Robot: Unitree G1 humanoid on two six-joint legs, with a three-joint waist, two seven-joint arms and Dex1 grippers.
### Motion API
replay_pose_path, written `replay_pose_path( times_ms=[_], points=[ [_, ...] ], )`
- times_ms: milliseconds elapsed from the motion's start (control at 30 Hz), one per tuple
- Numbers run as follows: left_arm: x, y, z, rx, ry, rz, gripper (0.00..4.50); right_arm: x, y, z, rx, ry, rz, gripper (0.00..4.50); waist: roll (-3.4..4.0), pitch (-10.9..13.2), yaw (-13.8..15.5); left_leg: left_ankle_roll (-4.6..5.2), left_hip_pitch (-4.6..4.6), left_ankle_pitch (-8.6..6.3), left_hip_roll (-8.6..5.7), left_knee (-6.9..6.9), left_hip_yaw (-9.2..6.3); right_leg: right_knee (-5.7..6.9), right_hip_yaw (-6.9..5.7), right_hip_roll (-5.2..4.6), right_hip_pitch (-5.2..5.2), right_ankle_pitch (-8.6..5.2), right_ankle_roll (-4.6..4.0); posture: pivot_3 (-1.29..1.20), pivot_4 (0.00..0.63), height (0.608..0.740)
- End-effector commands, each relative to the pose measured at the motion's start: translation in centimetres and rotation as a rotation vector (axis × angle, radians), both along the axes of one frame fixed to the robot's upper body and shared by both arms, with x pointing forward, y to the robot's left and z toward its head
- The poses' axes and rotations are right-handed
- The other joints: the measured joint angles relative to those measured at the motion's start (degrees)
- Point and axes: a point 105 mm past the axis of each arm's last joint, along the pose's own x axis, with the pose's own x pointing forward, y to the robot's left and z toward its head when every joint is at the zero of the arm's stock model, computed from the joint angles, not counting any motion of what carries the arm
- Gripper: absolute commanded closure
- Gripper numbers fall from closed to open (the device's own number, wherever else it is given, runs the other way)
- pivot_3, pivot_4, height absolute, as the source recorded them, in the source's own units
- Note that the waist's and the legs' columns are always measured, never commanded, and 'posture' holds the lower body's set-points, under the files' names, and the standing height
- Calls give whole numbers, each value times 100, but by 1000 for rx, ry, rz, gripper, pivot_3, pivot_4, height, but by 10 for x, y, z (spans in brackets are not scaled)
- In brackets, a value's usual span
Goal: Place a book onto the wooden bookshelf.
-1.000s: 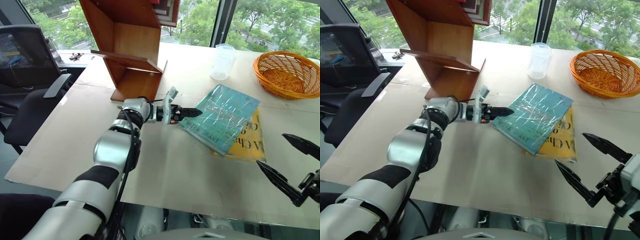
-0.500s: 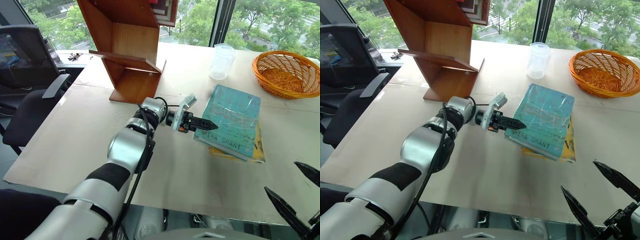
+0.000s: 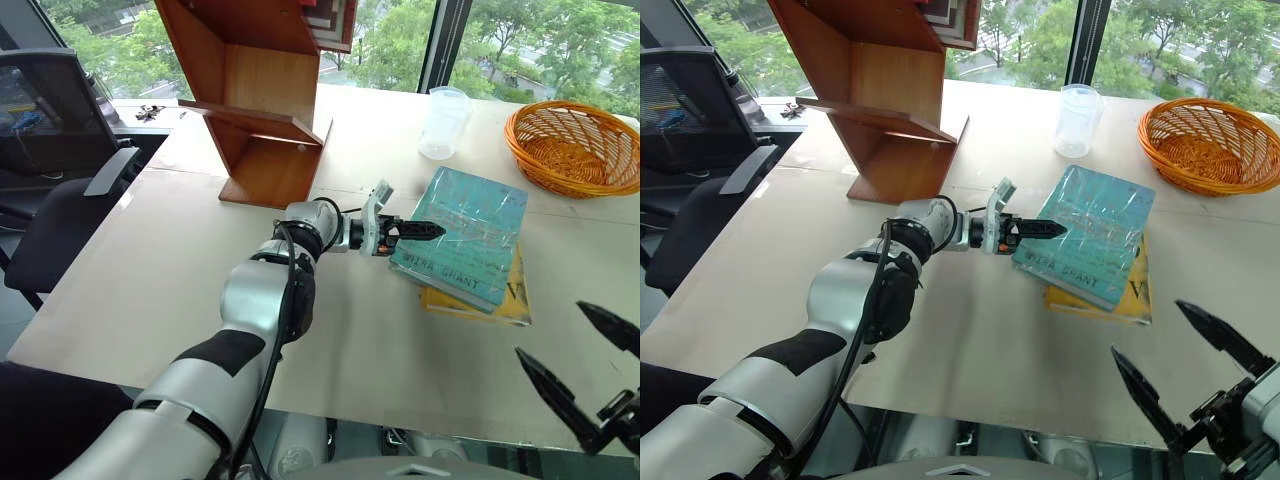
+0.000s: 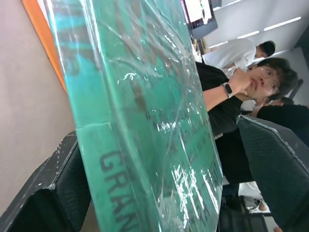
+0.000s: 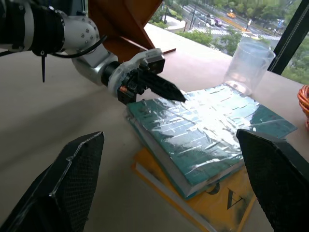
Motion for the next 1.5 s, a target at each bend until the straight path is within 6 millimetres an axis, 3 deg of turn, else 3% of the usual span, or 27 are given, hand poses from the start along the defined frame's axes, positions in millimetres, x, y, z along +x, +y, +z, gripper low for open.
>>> replay_pose_path(
  times_ms=[33,200,233,267,300,433,600,700,867,1100,1233,1500],
  points=[
    [-2,5,5,-47,18,-15,1295,10,-15,8,21,-9,21,0,1,-1,-1,0,0,0,0,0,1,1,0,2,0,0,0,0,150,740],
    [-1,20,6,-55,39,-19,3639,36,-33,22,8,-5,116,0,-3,-1,2,1,4,0,-3,5,5,4,3,10,5,1,0,0,150,740],
    [-1,23,5,-51,36,-19,3838,39,-33,24,10,-4,129,0,-3,-2,8,1,4,0,-3,5,5,5,3,14,5,1,0,0,150,740],
    [0,25,7,-64,44,-12,4405,43,-35,25,2,10,153,0,-3,-1,8,1,4,0,-1,4,-1,4,0,14,8,1,-1,0,150,740],
    [-1,28,8,-72,48,-19,4478,46,-38,24,-3,31,178,0,-2,-2,11,1,1,0,-1,4,-1,4,0,13,5,1,-2,0,150,740],
    [-5,35,11,-95,59,-53,4478,50,-49,24,4,92,245,0,-2,-1,22,1,1,0,-5,5,-2,3,-3,17,9,2,-1,0,150,740],
    [-12,53,21,-124,26,-136,4478,42,-43,27,-3,112,294,0,-1,-2,13,2,-1,0,-3,5,-3,4,-2,16,8,3,-4,0,150,740],
    [-20,67,46,-155,-55,-193,4478,43,-44,34,9,65,245,0,2,0,-7,2,-1,0,-1,6,-3,5,-1,12,8,2,-3,0,150,740],
    [-50,83,84,-125,-379,-248,4478,39,-47,39,21,32,220,0,8,-1,4,-2,4,2,12,8,1,13,11,-3,5,12,-19,0,150,740],
    [-83,97,96,89,-853,-335,4478,44,-43,49,37,-8,238,0,19,-8,19,0,22,1,4,16,-2,9,7,-16,31,8,-11,0,150,740],
    [-75,93,132,164,-1267,-258,4478,54,-43,49,38,-23,246,0,18,-7,52,0,24,1,3,17,-5,9,6,-12,35,7,-11,0,150,740],
    [-45,110,224,434,-2048,-67,4478,66,-42,51,42,-60,267,0,19,-7,138,2,21,1,-2,19,-4,2,8,14,37,10,-14,0,150,740]
  ],
)
